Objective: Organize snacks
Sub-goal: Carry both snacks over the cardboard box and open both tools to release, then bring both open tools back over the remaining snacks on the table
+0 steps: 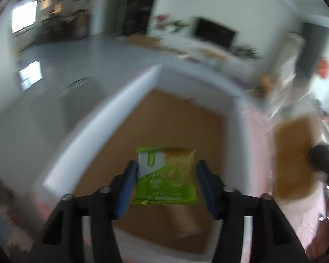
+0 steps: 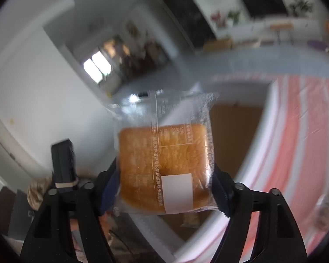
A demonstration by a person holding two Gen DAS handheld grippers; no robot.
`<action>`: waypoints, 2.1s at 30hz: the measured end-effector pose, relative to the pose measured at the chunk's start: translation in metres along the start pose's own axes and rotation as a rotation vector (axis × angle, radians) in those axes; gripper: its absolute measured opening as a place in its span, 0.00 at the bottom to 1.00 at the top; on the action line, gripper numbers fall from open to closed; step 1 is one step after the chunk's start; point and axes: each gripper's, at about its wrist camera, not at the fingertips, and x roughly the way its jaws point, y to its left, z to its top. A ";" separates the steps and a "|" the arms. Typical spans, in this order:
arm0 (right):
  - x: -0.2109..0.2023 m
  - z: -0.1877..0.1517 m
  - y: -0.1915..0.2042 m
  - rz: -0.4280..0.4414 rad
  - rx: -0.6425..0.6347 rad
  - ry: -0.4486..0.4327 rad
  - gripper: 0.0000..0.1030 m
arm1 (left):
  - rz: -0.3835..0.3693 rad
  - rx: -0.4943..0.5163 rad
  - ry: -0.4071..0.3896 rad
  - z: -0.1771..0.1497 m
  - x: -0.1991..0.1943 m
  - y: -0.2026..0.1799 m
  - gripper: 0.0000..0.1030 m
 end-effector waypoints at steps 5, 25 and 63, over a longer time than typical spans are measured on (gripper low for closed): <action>0.006 -0.011 -0.003 -0.049 -0.037 -0.005 0.78 | 0.055 -0.073 0.012 -0.004 0.016 0.027 0.80; -0.207 -0.205 -0.291 -1.031 0.523 -0.270 0.79 | -0.433 0.413 0.197 -0.099 0.032 -0.261 0.91; -0.282 -0.210 -0.397 -1.229 0.727 -0.279 0.92 | -0.250 0.524 0.140 -0.153 0.150 -0.297 1.00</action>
